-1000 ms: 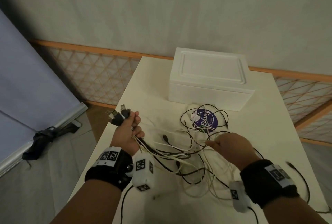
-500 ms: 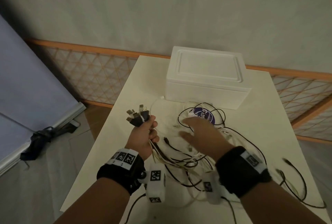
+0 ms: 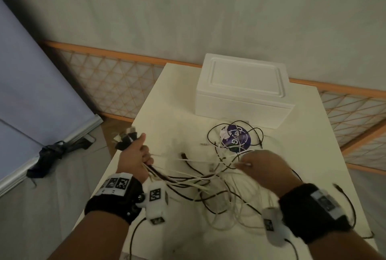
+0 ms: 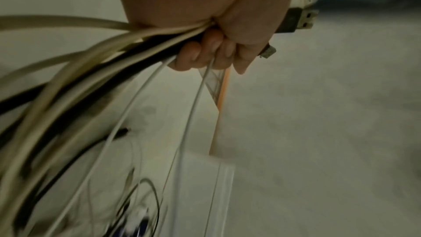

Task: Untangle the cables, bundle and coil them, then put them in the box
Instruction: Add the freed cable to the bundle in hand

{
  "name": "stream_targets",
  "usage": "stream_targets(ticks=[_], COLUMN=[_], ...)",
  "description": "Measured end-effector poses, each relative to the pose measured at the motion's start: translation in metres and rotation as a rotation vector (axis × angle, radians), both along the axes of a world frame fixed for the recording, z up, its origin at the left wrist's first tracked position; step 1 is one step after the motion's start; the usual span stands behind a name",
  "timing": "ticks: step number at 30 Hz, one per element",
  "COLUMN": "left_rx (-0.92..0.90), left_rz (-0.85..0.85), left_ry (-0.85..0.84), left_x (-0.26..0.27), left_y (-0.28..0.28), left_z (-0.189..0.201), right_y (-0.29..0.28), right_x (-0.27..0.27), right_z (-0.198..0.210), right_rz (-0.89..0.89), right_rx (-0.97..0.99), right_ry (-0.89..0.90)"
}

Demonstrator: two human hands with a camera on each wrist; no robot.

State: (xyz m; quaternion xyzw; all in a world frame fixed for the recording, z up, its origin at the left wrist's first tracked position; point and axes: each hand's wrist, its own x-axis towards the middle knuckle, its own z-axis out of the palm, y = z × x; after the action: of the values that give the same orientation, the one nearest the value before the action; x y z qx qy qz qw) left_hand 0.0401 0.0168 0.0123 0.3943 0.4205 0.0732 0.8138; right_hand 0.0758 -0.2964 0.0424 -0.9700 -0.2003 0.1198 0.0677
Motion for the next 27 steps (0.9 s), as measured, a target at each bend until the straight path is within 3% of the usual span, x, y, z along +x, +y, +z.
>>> stream_targets(ticks=[2,4,13,19,22,24,26,27], left_rx=[0.025,0.017,-0.092,-0.033,-0.02,-0.013,-0.016,-0.017], left_rz=[0.05,0.061,0.171,0.117,0.114,0.123,0.148,0.165], left_ry=[0.067,0.124,-0.047,-0.051,-0.043,-0.019,-0.001,0.012], left_x=[-0.007,-0.013,-0.016,-0.017,-0.021,-0.027,-0.033,-0.035], left_y=[0.026,0.04,0.022,0.017,0.026,0.035,0.042,0.043], left_z=[-0.011,-0.021,-0.017,-0.006,-0.008,-0.011,-0.016,-0.018], right_y=[-0.048,-0.083,-0.127,-0.139,-0.15,-0.159,-0.16,-0.155], right_x=[0.01,0.016,0.002,0.001,0.005,0.007,0.006,0.003], right_z=[0.011,0.019,-0.008,0.019,0.018,0.011,0.011,0.011], right_rz=[-0.229,-0.336,-0.437,-0.551,-0.597,-0.672,-0.792,-0.86], right_rx=[0.05,0.12,-0.042,0.025,0.222,0.311,0.422,0.612], right_ry=[-0.053,-0.086,-0.235,-0.416,-0.507,-0.426,-0.119,0.061])
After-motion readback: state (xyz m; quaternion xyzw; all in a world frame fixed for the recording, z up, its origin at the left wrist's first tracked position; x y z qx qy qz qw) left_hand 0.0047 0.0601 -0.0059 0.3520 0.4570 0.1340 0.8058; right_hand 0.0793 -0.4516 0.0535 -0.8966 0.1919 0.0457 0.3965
